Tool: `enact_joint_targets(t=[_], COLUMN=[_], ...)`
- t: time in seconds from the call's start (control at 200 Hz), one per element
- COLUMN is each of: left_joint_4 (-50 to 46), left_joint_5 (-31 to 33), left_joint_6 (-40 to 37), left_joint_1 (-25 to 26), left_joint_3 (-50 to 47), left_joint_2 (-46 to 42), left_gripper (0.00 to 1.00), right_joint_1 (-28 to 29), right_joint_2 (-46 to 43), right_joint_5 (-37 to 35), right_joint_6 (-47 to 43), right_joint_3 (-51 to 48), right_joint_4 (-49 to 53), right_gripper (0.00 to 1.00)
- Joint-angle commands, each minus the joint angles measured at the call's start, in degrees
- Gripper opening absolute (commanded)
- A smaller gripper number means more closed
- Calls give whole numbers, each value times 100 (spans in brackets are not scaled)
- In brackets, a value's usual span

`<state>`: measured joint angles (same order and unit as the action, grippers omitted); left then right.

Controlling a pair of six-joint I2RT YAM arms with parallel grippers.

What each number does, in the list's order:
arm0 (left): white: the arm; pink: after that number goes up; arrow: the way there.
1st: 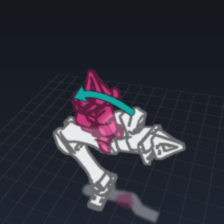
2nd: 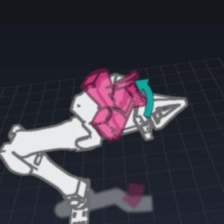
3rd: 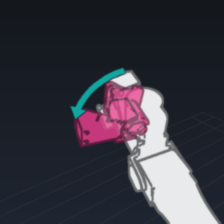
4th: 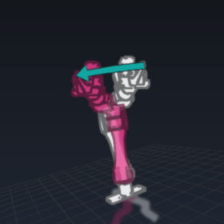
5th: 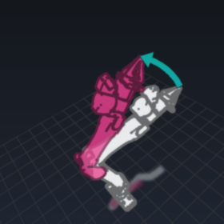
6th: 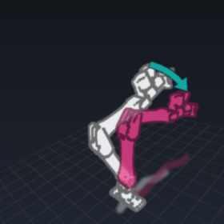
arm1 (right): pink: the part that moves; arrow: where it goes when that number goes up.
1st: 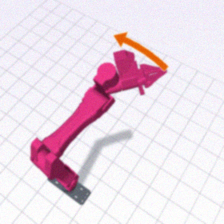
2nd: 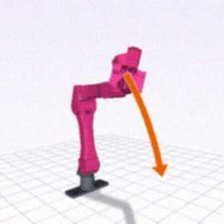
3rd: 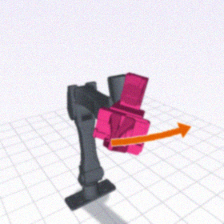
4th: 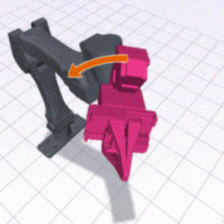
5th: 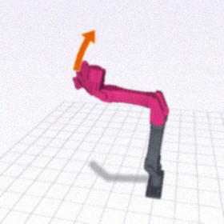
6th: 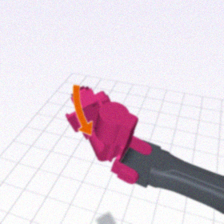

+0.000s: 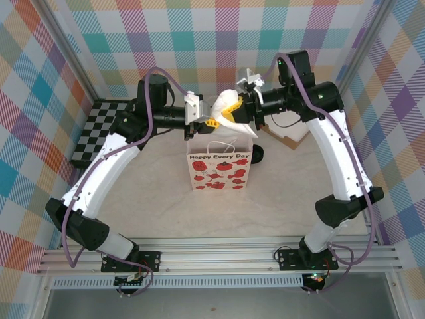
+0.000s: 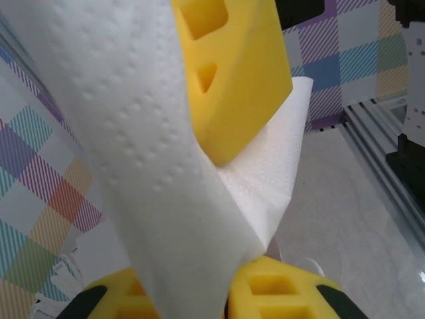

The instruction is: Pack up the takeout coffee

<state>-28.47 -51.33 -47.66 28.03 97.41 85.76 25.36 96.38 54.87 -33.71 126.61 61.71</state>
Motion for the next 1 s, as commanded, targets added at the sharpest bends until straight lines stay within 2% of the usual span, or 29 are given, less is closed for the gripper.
enact_joint_targets(t=[0.0, 0.06, 0.13, 0.23, 0.365, 0.44, 0.525, 0.58, 0.735, 0.815, 0.9, 0.995], left_joint_4=[-121, -189, -308, -219, 544, 911, 1550, 1995, 2794, 2908, 2651, 1946], left_joint_5=[42, 168, 200, 275, 596, 964, 1402, 1786, 2865, 3364, 4086, 4951], left_joint_6=[-58, -75, -138, -24, 452, 726, 1022, 1246, 1982, 2699, 3728, 4638], left_joint_1=[-54, -61, -96, -181, -350, -364, -362, -369, -385, -378, -369, -375], left_joint_3=[102, 24, -68, -260, -930, -1395, -2028, -2472, -3354, -3545, -3573, -3455], left_joint_2=[-38, -90, -169, -361, -858, -1183, -1601, -1880, -2481, -2680, -2798, -2829], left_gripper=[22, 27, 39, 51, 64, 77, 85, 100, 100, 100, 100, 100], right_joint_1=[44, 39, 44, 47, 82, 104, 111, 118, 223, 295, 343, 415], right_joint_2=[-212, -234, -172, 13, 137, 206, 316, 429, 815, 936, 1067, 1196], right_joint_5=[-13, -151, -339, -194, -158, -147, -95, -70, -42, -144, -96, 64], right_joint_6=[42, 184, 383, 421, 359, 260, 47, -73, -346, -428, -452, -478], right_joint_3=[-233, -296, -202, 50, 57, 57, 95, 195, 608, 602, 695, 935], right_joint_4=[-435, -601, -658, -415, -313, -254, -104, 54, 604, 638, 734, 912], right_gripper=[0, 0, 0, 1, 2, 2, 2, 2, 3, 3, 3, 3])
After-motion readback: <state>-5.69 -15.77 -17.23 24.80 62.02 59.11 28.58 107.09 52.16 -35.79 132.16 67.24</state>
